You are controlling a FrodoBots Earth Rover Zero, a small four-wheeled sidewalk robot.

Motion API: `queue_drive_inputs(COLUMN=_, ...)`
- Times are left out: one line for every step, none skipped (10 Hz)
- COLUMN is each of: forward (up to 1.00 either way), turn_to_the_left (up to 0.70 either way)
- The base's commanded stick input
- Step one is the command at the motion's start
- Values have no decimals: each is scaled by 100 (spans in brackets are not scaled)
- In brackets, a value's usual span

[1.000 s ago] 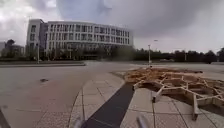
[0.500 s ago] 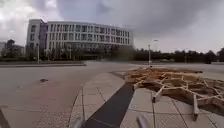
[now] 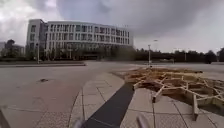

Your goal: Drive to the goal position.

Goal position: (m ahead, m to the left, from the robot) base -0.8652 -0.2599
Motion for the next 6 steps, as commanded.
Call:
queue_drive_inputs(forward=4, turn_to_the_left=0)
queue_drive_inputs(forward=4, turn_to_the_left=0)
queue_drive_inputs(forward=4, turn_to_the_left=0)
queue_drive_inputs(forward=4, turn_to_the_left=0)
queue_drive_inputs(forward=4, turn_to_the_left=0)
queue_drive_inputs(forward=4, turn_to_the_left=0)
